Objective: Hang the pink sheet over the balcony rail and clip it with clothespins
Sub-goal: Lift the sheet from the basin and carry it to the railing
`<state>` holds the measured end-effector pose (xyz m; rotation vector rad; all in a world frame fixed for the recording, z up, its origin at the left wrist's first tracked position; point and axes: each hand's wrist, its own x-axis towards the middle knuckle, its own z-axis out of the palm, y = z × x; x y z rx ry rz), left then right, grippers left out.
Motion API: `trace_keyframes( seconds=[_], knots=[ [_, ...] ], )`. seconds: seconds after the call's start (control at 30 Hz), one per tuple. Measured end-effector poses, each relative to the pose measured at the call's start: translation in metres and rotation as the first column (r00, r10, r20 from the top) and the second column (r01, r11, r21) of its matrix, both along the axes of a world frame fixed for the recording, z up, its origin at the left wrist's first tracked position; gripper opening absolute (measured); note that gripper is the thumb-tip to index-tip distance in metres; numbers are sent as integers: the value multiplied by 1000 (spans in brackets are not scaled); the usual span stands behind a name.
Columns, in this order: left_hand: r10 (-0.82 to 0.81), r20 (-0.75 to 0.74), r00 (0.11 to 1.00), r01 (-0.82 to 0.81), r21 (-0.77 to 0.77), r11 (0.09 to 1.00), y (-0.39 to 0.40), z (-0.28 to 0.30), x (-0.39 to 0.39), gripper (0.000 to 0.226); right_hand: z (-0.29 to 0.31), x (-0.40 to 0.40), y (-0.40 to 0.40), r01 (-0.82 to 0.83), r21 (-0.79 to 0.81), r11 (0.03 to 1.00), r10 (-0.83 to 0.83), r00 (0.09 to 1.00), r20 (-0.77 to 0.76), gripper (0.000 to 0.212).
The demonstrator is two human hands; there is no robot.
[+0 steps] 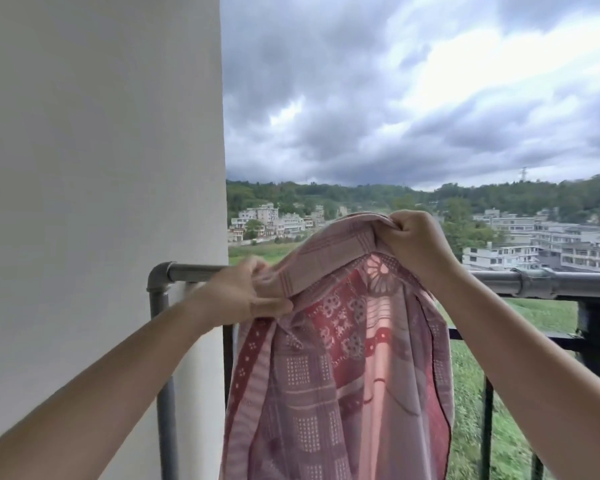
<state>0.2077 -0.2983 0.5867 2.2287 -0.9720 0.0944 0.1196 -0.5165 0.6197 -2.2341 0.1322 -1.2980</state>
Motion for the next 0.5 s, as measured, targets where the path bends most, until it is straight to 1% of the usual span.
trace_keyframes(
  seconds=[0.03, 0.07, 0.1, 0.13, 0.17, 0.2, 0.23, 0.27, 0.33, 0.37, 0.43, 0.47, 0.5],
  knots=[
    [42, 27, 999, -45, 100, 994, -5, -6, 1, 67, 0, 1, -1, 7, -1, 1000, -7, 1000, -13, 34],
    [79, 88, 993, -90, 132, 987, -10, -12, 2, 46, 1, 2, -2, 18, -3, 1000, -18, 999, -33, 35],
    [100, 122, 987, -113, 105, 988, -15, -16, 1, 26, 2, 3, -2, 30, -9, 1000, -30, 998, -48, 38],
    [103, 104, 989, -108, 48, 993, -18, -20, -2, 12, 2, 2, -2, 38, -14, 999, -39, 997, -60, 41],
    [76, 14, 997, -75, -28, 997, -18, -23, -3, 12, 2, 1, -2, 41, -21, 999, -42, 997, -65, 42],
    [27, -104, 994, -40, -129, 991, -19, -27, -4, 16, 1, -1, -3, 39, -33, 999, -41, 997, -64, 43],
    [-23, -195, 980, -27, -249, 968, -19, -31, -3, 19, 0, -2, -4, 36, -57, 998, -39, 998, -59, 44],
    [-57, -253, 966, -44, -376, 925, -18, -34, -2, 21, -2, -4, -5, 32, -86, 996, -37, 998, -57, 44],
    [-99, -336, 937, -122, -578, 807, -18, -44, -1, 23, -6, -8, -8, 25, -178, 984, -38, 997, -69, 44],
    [-117, -363, 925, -155, -639, 753, -18, -49, -1, 25, -7, -12, -6, 22, -246, 969, -44, 996, -83, 42],
    [-167, -387, 907, -178, -712, 679, -18, -50, -3, 25, -9, -22, -2, -12, -365, 931, -49, 986, -158, 24],
    [-197, -380, 903, -168, -738, 653, -20, -46, -4, 24, -9, -27, -1, -34, -414, 910, -59, 976, -211, 23],
    [-221, -378, 899, -165, -760, 629, -20, -43, -5, 23, -11, -32, 0, -56, -464, 884, -81, 960, -269, 38]
  ],
)
